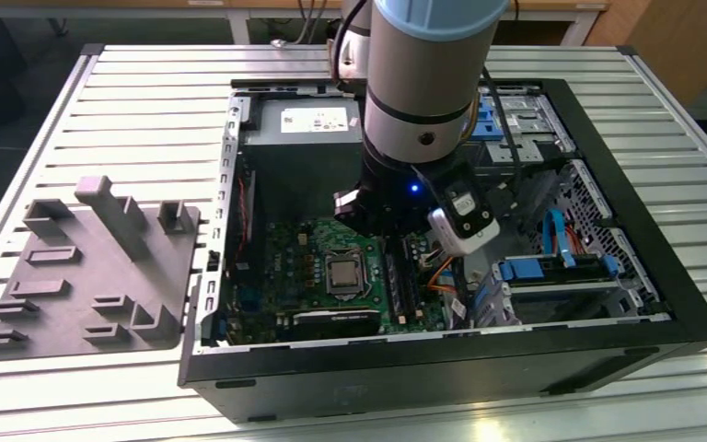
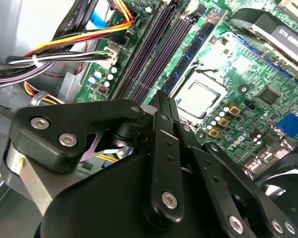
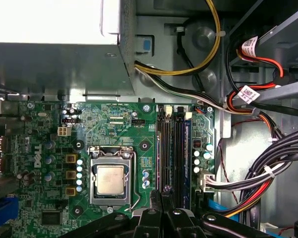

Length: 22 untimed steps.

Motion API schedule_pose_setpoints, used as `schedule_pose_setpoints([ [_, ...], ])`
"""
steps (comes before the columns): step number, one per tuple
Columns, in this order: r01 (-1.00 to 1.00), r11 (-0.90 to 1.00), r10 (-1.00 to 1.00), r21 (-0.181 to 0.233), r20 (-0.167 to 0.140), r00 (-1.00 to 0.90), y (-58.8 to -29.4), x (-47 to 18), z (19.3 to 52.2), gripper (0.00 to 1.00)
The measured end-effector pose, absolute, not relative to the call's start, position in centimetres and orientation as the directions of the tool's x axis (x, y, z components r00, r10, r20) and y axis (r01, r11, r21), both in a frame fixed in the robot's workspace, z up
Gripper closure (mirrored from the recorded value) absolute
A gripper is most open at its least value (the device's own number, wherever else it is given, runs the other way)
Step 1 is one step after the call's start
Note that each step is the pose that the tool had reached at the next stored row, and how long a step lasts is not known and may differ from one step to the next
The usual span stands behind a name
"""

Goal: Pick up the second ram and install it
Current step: 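Insert the second ram into the second slot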

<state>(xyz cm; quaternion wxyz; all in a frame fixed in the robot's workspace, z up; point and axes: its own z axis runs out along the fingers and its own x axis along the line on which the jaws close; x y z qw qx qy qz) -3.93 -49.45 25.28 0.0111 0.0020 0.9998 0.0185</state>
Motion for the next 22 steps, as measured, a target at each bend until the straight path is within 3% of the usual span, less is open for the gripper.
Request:
schedule_pose_setpoints([
  [22, 0.040, 0.999, 0.040, 0.037, -0.022, -0.999, -49.44, -3.80, 24.78, 0.88],
])
